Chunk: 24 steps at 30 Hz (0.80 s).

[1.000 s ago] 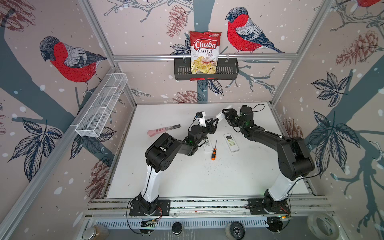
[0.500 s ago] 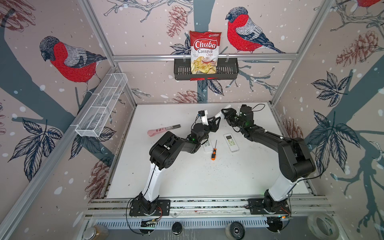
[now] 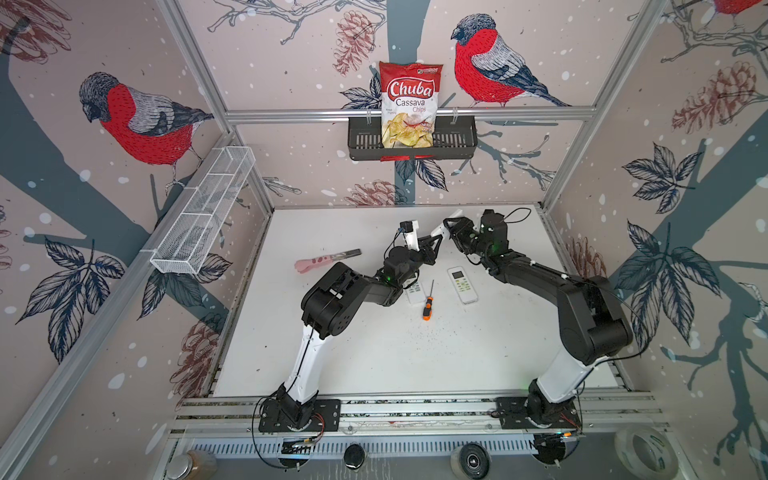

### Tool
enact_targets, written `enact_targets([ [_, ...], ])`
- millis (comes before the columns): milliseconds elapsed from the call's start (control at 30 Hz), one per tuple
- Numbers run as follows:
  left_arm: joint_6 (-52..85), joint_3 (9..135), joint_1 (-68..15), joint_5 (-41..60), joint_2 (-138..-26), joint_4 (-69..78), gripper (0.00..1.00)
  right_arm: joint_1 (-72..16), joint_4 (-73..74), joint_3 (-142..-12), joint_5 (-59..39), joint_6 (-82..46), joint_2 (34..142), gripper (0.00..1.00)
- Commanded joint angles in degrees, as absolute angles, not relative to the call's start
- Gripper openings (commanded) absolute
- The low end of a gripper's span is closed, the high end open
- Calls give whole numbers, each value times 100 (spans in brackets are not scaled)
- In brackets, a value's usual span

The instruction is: Unload the batteries from the remote control

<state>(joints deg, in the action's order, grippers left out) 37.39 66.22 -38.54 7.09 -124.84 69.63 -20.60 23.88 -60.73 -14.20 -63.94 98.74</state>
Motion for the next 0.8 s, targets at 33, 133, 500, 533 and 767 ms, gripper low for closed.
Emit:
enact_targets([
  [33, 3823, 6523, -3789, 492, -12387, 7058, 28, -2030, 2619, -6084, -1423, -6313, 9835, 35],
  [133, 3821, 6495, -3772, 501, -12365, 7058, 27, -2030, 2621, -6090, -1422, -6311, 9835, 35],
  [500, 3848, 6273, -3771, 588, -12217, 7218, 39, -1971, 2616, -6100, -1415, -6311, 9846, 35],
  [533, 3858, 6241, -3771, 589, -12202, 7237, 42, -1970, 2615, -6099, -1415, -6311, 9852, 35],
  [767, 3875, 6079, -3770, 636, -12137, 7372, 48, -1961, 2650, -6075, -1426, -6328, 9883, 35],
])
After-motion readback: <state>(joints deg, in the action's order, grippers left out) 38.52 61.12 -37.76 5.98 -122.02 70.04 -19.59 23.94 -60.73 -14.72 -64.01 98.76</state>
